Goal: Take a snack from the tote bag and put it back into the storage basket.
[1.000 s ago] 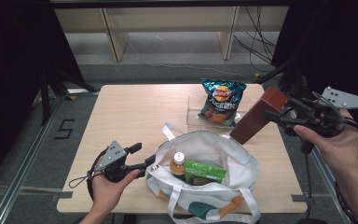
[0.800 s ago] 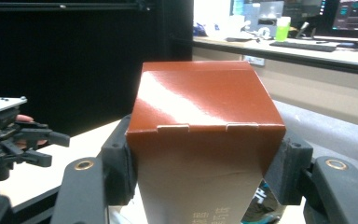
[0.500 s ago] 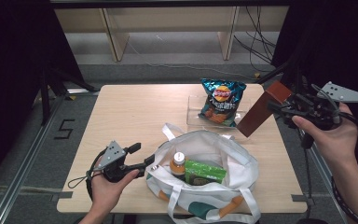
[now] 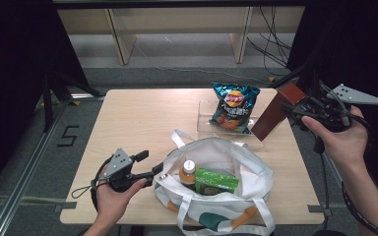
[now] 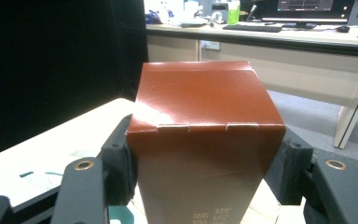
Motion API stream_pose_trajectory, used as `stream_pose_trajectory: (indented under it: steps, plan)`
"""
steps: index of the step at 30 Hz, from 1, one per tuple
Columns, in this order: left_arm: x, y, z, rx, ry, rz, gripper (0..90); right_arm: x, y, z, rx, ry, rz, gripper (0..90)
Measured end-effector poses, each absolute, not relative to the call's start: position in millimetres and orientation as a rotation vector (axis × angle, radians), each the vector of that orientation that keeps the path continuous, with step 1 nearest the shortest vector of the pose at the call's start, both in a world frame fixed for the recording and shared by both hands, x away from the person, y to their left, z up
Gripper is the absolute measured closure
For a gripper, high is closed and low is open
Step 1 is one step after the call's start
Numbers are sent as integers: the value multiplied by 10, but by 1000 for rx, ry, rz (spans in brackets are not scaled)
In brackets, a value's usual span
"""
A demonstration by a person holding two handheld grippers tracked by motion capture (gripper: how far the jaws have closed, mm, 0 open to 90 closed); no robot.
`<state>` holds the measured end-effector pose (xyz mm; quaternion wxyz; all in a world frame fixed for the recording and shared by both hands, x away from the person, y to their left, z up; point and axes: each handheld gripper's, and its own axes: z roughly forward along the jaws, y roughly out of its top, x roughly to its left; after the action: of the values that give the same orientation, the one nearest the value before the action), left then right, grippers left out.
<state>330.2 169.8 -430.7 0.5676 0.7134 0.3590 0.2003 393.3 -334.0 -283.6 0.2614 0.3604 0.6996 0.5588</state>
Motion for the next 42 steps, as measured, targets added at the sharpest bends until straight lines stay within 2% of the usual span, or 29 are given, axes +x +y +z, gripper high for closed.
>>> stream_pose_trajectory:
  steps: [42]
  plan:
    - [3299,1699,-4302,1673,837,465,297,4401,-3181,-3012,1152,1821,1440,392]
